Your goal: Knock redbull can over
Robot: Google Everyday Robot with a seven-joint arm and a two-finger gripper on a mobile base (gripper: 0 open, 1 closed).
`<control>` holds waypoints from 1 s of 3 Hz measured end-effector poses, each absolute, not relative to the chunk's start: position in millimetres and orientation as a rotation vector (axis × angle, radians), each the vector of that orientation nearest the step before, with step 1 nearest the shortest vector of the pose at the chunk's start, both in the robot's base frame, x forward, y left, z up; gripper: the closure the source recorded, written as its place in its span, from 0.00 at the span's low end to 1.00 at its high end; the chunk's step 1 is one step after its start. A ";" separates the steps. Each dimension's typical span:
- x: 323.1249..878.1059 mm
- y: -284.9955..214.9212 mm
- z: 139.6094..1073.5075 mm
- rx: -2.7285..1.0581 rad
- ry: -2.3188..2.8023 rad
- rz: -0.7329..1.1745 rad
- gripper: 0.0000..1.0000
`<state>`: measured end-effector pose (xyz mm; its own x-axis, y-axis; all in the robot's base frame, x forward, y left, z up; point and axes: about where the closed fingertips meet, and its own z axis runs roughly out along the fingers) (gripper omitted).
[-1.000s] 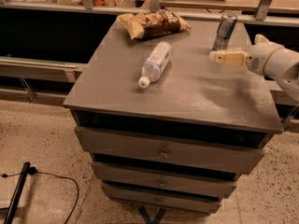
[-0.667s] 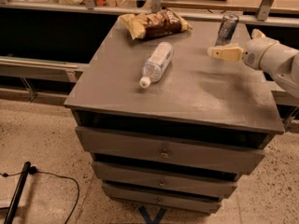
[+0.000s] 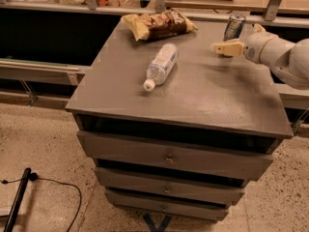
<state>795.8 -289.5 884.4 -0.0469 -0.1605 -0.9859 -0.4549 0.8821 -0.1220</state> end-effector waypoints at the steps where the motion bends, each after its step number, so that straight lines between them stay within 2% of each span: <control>1: 802.9 -286.2 880.9 -0.493 1.617 0.279 0.13; 3: 793.8 -282.6 887.8 -0.505 1.590 0.301 0.59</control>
Offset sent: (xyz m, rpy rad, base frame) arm 0.0007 0.0060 -0.0034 0.0342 -0.0031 0.0530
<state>793.8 -282.6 887.8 -0.0241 -0.1378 -0.9902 -0.4898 0.8651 -0.1085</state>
